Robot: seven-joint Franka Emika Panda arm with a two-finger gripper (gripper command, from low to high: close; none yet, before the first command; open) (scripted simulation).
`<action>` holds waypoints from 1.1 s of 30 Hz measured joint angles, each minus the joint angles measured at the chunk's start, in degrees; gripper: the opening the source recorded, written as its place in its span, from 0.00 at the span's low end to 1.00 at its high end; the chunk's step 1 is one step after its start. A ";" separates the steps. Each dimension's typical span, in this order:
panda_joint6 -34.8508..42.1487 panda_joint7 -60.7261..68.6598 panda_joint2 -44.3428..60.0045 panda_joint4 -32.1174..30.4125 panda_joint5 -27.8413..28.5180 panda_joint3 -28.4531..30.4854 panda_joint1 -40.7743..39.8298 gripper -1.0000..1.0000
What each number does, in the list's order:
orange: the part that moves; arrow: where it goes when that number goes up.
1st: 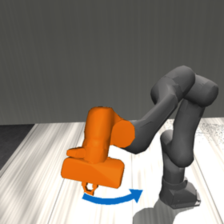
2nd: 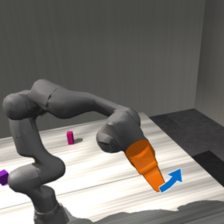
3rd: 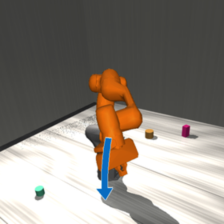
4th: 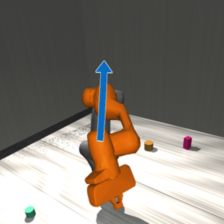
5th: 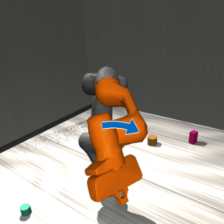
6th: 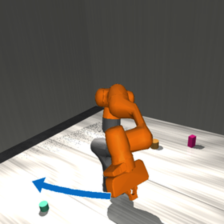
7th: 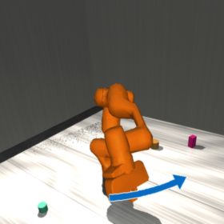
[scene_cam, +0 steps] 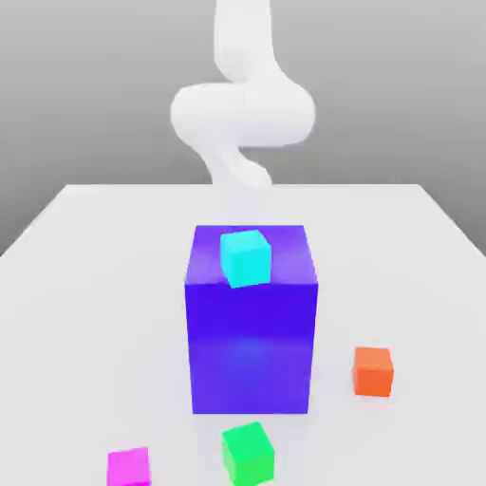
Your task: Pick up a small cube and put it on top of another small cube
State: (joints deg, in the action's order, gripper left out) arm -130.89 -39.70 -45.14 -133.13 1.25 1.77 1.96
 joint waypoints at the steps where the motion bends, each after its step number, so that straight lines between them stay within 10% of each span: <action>1: 0.39 2.67 0.30 -0.58 0.50 0.74 0.81 0.50; 33: 11.81 82.40 9.05 -17.77 14.07 21.85 23.45 0.50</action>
State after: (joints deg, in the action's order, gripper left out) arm -119.08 42.70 -36.09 -150.90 15.32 23.61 25.41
